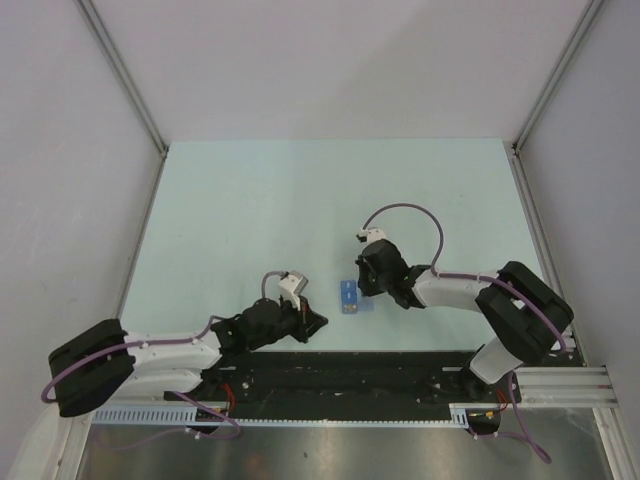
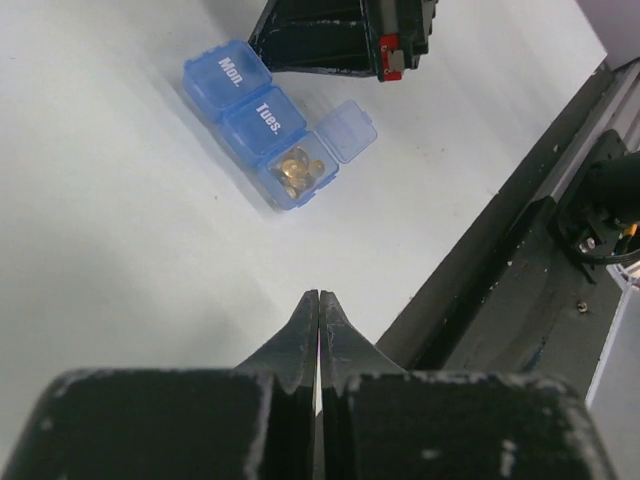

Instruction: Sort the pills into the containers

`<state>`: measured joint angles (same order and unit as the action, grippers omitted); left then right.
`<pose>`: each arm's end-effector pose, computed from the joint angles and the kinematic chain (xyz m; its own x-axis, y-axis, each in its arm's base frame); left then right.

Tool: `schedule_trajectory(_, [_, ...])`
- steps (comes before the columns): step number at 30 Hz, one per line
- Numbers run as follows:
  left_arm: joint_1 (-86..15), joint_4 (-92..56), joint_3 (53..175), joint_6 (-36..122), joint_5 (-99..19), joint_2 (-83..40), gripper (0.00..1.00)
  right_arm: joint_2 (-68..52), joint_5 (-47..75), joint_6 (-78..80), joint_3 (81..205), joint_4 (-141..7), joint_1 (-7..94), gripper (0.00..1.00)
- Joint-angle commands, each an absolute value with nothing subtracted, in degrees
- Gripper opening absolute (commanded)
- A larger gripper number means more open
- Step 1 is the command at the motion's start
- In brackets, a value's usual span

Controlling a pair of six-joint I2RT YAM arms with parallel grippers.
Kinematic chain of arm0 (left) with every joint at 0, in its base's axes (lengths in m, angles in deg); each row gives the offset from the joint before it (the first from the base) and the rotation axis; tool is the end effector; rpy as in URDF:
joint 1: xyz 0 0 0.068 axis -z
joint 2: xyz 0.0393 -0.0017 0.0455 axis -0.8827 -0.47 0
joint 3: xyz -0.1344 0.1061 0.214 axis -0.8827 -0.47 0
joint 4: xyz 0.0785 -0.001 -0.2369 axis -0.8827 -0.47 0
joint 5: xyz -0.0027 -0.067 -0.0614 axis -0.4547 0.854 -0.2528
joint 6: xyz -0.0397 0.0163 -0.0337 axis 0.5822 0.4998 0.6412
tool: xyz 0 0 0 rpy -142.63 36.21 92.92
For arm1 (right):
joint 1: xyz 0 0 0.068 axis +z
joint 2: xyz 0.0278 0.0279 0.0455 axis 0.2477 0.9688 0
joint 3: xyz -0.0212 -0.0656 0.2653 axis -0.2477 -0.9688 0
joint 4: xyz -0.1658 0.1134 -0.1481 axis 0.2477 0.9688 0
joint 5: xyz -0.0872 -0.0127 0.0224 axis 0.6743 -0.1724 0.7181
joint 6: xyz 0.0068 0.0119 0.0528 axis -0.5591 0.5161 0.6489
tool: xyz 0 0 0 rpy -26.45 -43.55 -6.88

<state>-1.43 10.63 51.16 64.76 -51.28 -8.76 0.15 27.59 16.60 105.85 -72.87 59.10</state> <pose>0.0938 -0.1623 0.1574 -0.6252 -0.0186 -0.7803 0.6019 0.6249 -0.4972 0.2070 0.1995 0.1585 -0.7140 -0.1748 -0.6779 -0.4027 0.8947 0.1934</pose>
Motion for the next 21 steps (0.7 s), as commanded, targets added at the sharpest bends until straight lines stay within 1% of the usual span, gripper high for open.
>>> schedule_trajectory(1, [-1.14, 6.57, 49.31, 66.97, -55.78, -0.85, 0.00, 2.76, 25.15, 15.74, 108.68, -71.43, 59.87, 0.00])
schedule_trajectory(8, [-1.15, 1.30, 47.99, 67.32, -58.59, 5.41, 0.01, 4.17, 23.39, 14.43, 110.00, -71.08, 62.68, 0.00])
schedule_trajectory(13, [-1.15, -1.08, 47.47, 67.58, -59.30, 7.61, 0.01, 4.96, 18.13, 12.05, 110.26, -71.96, 63.91, 0.00])
schedule_trajectory(18, [-1.15, -2.13, 46.85, 68.02, -59.65, 9.11, 0.01, 5.14, 15.31, 10.56, 110.44, -71.87, 64.70, 0.00])
schedule_trajectory(21, [-1.15, -2.57, 47.11, 67.76, -59.65, 9.11, 0.00, 4.61, 15.65, 10.38, 110.96, -71.43, 64.53, 0.00])
